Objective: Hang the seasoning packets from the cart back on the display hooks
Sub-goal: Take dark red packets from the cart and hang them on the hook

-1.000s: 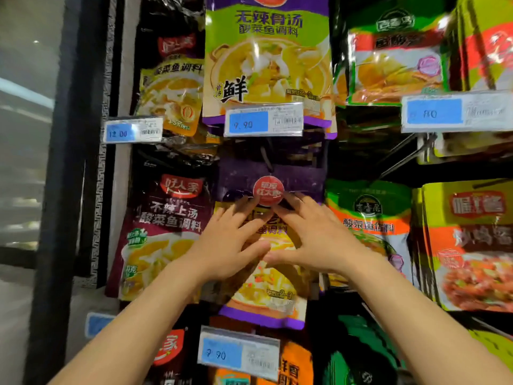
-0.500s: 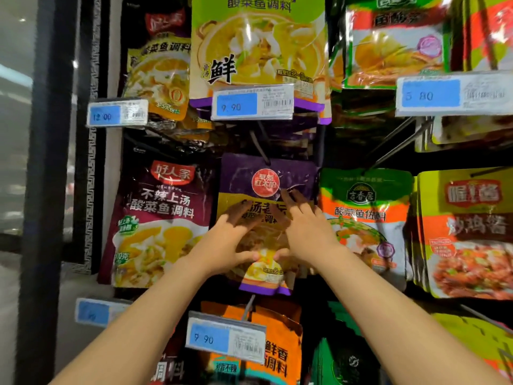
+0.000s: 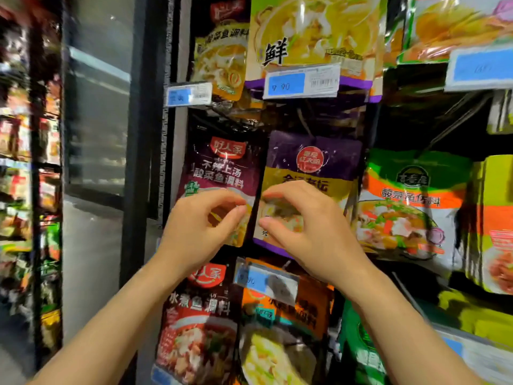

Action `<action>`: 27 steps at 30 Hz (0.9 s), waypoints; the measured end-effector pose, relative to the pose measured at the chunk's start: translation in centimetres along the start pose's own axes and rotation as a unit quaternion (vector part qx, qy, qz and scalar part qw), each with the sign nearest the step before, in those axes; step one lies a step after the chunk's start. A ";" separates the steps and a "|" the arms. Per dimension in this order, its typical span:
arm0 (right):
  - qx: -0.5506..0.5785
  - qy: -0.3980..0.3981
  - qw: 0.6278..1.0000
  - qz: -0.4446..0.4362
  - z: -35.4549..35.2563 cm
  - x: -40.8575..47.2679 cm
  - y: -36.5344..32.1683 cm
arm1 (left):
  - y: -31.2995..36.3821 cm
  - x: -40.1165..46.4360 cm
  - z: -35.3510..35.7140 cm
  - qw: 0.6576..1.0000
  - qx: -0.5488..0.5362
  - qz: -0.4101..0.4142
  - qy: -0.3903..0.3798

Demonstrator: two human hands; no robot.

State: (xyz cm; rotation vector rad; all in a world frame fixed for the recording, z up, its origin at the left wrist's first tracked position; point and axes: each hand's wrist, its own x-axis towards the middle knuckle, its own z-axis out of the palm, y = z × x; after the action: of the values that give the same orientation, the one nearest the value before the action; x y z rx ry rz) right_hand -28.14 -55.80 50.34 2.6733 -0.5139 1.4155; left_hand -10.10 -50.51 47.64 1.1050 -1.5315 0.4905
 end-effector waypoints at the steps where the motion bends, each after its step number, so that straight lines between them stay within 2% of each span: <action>1: 0.044 0.002 0.999 0.000 0.8 -0.3 -0.9 | 0.2 -1.1 -1.0 1.000 0.006 -0.015 0.006; 4: 0.147 -0.014 0.989 -0.003 3.8 -1.2 -3.4 | 0.1 -5.2 -4.1 0.995 0.062 -0.072 0.000; 7: 0.247 -0.086 0.965 0.020 8.2 -2.9 -5.7 | -0.1 -10.3 -7.7 0.981 0.138 -0.136 -0.011; 10: 0.312 -0.160 0.936 0.032 13.4 -5.3 -8.6 | 0.1 -15.8 -11.9 0.952 0.216 -0.217 -0.011; 12: 0.348 -0.227 0.909 0.042 17.1 -7.6 -10.9 | 0.5 -20.0 -15.1 0.919 0.268 -0.290 -0.012; 17: 0.402 -0.397 0.825 0.030 24.4 -13.9 -17.9 | 3.6 -32.1 -21.1 0.808 0.378 -0.451 -0.006; 21: 0.411 -0.512 0.755 0.002 28.2 -18.1 -23.4 | 7.2 -40.8 -22.4 0.733 0.405 -0.545 0.027; 23: 0.383 -0.564 0.730 -0.039 30.3 -20.7 -25.4 | 8.4 -45.2 -22.4 0.698 0.395 -0.597 0.032; 25: 0.340 -0.627 0.697 -0.080 32.4 -23.4 -26.7 | 9.2 -49.2 -22.3 0.656 0.410 -0.634 0.009; 27: 0.288 -0.701 0.644 -0.110 34.4 -26.3 -27.4 | 9.7 -52.5 -22.6 0.635 0.449 -0.625 -0.070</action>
State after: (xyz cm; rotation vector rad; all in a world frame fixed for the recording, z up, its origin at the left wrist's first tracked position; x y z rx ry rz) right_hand -5.70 -30.71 11.74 3.5665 0.3717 -1.0520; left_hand -9.84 -8.20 8.01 2.6682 -0.1791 0.1118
